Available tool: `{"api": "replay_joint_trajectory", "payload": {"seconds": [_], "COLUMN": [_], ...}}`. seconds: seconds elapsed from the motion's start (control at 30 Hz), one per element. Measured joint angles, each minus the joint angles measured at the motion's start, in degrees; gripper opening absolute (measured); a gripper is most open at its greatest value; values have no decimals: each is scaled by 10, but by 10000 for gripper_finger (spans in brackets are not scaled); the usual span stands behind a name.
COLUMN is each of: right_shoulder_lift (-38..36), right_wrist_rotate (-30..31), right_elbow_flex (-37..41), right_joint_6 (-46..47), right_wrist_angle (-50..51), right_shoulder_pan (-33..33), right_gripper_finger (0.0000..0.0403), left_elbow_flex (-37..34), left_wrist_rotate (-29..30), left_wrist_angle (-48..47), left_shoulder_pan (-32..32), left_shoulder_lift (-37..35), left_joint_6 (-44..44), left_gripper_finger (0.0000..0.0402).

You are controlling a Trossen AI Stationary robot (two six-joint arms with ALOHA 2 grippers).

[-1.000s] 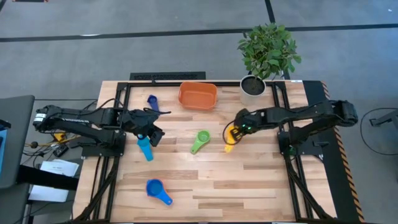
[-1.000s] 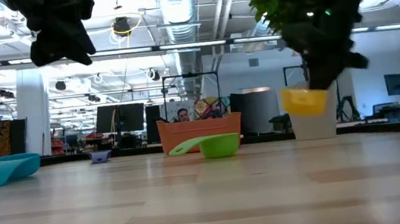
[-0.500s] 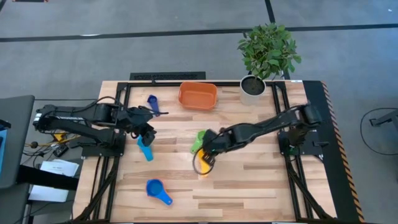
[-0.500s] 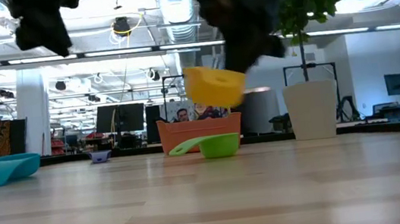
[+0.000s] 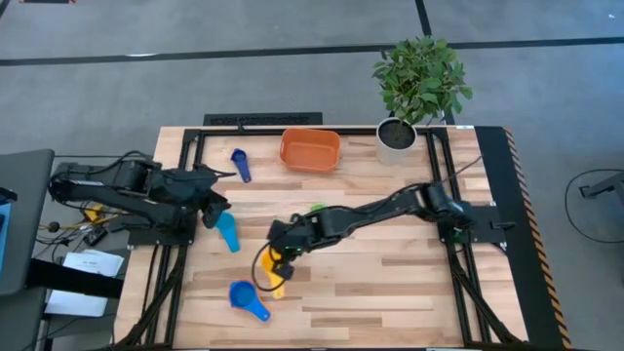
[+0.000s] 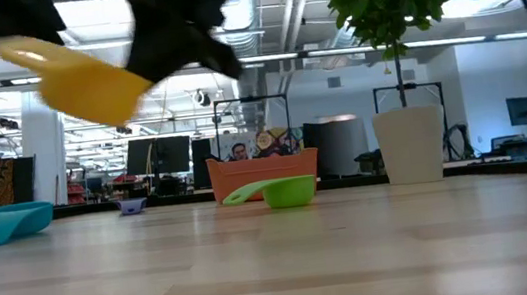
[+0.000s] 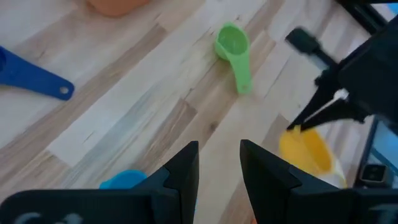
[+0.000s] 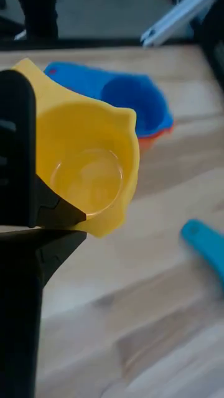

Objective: Nest measuring cups in basket
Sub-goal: Stack the yellow measuring cup on top of the blue measuring cup

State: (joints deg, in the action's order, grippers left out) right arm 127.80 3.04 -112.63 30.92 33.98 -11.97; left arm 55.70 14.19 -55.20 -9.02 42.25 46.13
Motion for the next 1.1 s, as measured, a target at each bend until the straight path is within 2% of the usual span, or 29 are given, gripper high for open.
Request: {"api": "replay_joint_trajectory", "payload": {"seconds": [0.4,0.5,0.6,1.1], "right_shoulder_lift": [144,151,151,150], "right_wrist_rotate": [-81,-112,-122,-152], "right_elbow_flex": [-222,-216,-215,-215], "right_joint_6": [-59,-61,-72,-239], "right_wrist_angle": [-4,-46,-47,-105], "right_shoulder_pan": [1,1,1,0], "right_gripper_finger": [9,5,5,14], "left_elbow_flex": [0,0,0,-1], "left_wrist_rotate": [42,49,57,83], "left_wrist_angle": [-41,-42,-43,-45], "left_shoulder_pan": [-66,-74,-79,-83], "left_shoulder_lift": [-14,-11,-9,-5], "left_joint_6": [32,33,39,55], "left_gripper_finger": [105,105,105,105]}}
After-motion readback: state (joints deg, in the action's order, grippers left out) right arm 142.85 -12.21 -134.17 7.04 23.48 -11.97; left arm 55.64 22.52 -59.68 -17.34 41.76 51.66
